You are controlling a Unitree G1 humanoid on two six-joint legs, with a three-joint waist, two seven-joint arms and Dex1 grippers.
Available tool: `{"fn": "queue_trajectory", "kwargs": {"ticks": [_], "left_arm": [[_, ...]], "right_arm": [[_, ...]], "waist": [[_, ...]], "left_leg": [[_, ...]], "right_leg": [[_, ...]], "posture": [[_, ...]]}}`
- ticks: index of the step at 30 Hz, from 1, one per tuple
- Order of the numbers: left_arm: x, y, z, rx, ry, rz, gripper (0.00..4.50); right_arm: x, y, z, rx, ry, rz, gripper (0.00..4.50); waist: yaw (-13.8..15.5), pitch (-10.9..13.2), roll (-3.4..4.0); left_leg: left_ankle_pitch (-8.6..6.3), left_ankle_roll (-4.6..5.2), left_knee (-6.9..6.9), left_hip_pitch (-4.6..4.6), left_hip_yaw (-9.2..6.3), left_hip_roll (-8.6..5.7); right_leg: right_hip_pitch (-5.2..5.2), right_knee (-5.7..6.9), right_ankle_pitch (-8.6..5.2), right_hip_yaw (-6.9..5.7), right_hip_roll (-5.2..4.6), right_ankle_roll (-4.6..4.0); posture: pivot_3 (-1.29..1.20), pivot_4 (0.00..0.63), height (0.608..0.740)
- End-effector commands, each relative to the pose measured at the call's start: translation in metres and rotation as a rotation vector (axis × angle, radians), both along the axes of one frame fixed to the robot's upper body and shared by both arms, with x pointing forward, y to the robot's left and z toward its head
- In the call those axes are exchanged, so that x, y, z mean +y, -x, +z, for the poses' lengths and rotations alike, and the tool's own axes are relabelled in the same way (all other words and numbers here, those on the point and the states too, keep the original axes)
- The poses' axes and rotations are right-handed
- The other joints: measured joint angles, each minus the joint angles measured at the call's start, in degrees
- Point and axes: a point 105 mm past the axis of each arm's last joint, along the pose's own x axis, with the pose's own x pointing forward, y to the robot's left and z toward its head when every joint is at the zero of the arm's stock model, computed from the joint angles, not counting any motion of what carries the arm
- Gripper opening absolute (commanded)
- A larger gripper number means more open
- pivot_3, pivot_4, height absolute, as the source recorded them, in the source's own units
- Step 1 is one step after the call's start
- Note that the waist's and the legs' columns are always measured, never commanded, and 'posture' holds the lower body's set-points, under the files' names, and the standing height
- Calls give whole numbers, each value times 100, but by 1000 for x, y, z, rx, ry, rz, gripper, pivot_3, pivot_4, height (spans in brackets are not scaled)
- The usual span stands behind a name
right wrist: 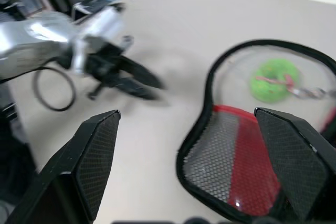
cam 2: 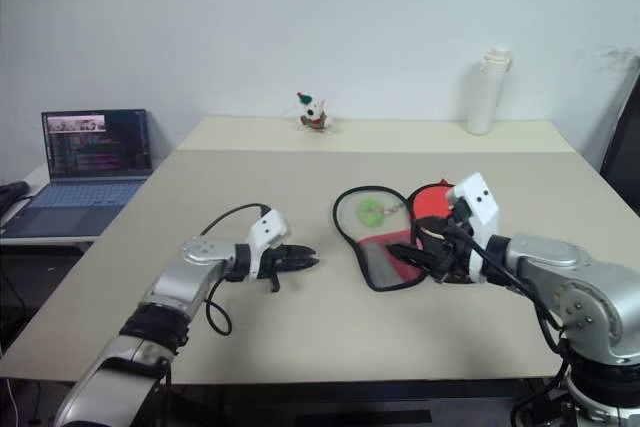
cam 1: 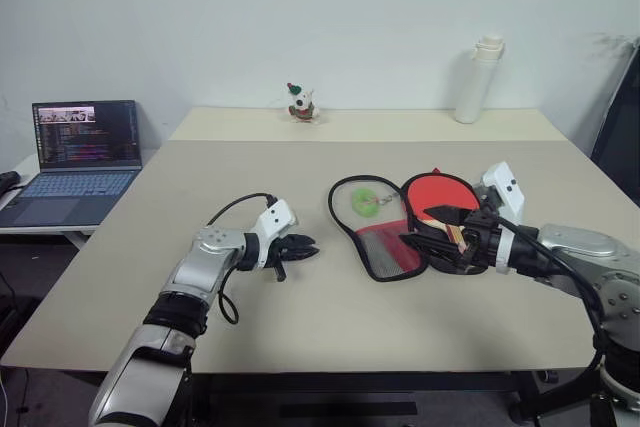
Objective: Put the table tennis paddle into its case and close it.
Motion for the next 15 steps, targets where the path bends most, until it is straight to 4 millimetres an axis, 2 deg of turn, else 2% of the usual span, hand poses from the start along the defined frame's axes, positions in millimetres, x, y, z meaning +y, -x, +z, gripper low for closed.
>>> {"fn": "queue_trajectory", "kwargs": {"ticks": [1,5,10,12,15], "left_arm": [[-10,-17,5,-69,-24,30,17],[-26,-32,-2,-65,9,100,17],[-49,-37,-8,-39,49,109,17],[-59,-39,1,-64,54,90,17],[-75,-45,25,-114,83,64,17]], "right_arm": [[-4,-1,15,-68,-4,-16,4500],[-5,-1,12,-66,0,-26,4500],[-9,0,8,-60,6,-45,4500],[-12,0,6,-57,11,-59,4500],[-20,3,3,-49,22,-88,4500]], "waist": [[24,-1,-2],[35,-1,-3],[100,-3,-6],[105,-3,-6],[140,-1,-10]], "left_leg": [[0,0,2,-1,0,0],[0,0,2,-5,2,-1],[0,0,4,-6,3,-4],[0,0,8,-6,2,-4],[0,0,16,-14,-3,-5]], "right_leg": [[0,-1,0,0,0,1],[-2,-2,2,1,0,3],[-2,-2,3,1,-2,5],[-1,0,4,0,-2,6],[0,-1,5,-4,-2,9]], "posture": [[0,150,740],[0,150,740],[0,150,740],[0,150,740],[0,150,740]]}}
